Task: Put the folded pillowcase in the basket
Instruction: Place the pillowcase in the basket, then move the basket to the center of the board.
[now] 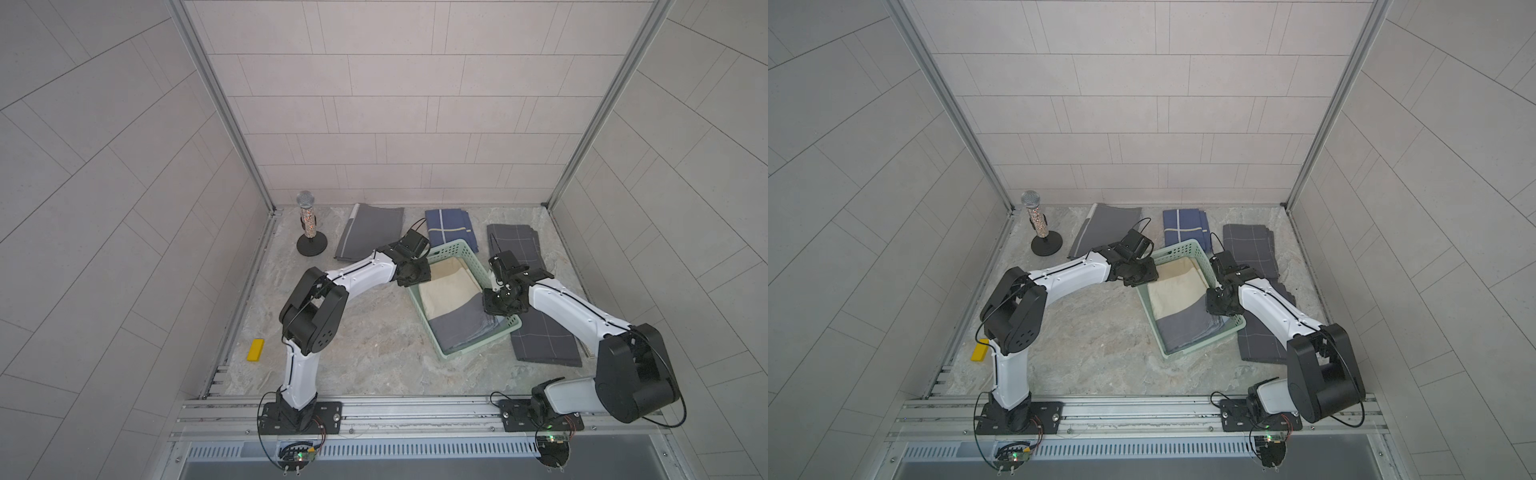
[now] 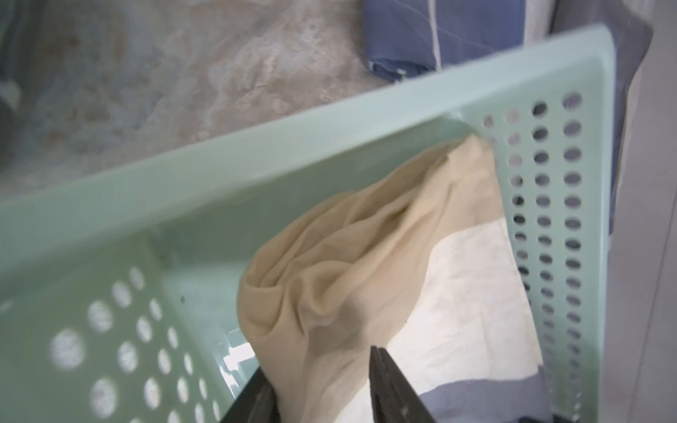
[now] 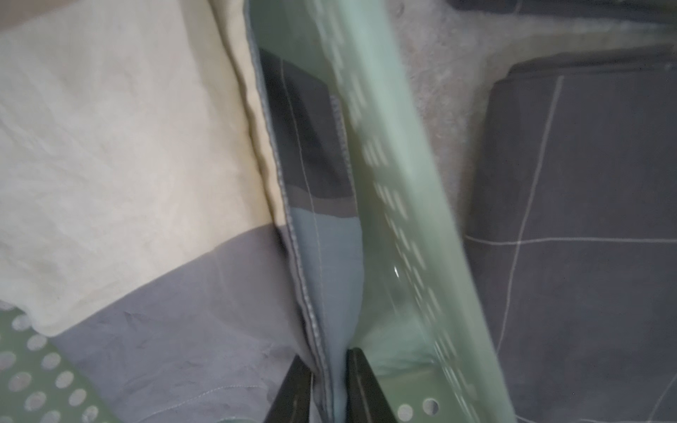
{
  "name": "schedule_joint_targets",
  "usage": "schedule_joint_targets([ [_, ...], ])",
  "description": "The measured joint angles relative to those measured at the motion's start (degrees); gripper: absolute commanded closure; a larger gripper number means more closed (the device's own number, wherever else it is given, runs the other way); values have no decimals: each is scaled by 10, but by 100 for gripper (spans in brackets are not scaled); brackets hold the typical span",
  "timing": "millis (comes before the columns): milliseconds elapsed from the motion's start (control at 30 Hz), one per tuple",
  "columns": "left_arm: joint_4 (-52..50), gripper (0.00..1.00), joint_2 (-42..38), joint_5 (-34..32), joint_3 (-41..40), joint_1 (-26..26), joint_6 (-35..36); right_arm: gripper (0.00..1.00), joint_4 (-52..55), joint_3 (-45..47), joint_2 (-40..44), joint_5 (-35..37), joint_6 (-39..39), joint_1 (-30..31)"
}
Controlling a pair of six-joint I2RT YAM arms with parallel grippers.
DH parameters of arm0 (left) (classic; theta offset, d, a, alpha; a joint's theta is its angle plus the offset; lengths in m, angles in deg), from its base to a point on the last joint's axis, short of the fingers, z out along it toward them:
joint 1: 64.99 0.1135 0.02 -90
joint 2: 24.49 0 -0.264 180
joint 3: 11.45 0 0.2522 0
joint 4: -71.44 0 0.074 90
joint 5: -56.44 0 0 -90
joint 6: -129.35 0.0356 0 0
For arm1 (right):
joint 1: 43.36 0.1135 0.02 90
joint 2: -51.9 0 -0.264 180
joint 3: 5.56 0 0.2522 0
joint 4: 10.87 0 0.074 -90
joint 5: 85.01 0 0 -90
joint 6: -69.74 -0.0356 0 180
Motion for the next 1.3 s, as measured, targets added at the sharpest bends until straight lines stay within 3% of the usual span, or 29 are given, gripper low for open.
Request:
schedule_joint_targets([
  [200, -14, 20, -21, 13, 6, 1, 21, 57, 5, -1, 42, -1, -3, 1],
  [500, -80, 1, -129, -8, 26, 1, 53, 56, 21, -7, 102, 2, -4, 7],
  [667, -70, 0, -215, -19, -90, -4, 34, 53, 21, -2, 110, 4, -3, 8],
  [767, -67, 0, -223, -23, -152, -17, 15, 52, 21, 2, 111, 5, -3, 8],
  [1033, -48, 0, -194, -25, -176, -66, -16, 52, 21, 2, 111, 8, -3, 8],
  [1200, -38, 21, -157, -28, -176, -85, -27, 54, 21, 7, 115, 13, -3, 8],
  [1300, -41, 47, -150, -35, -192, -89, -28, 56, 21, 13, 127, 17, -3, 8],
])
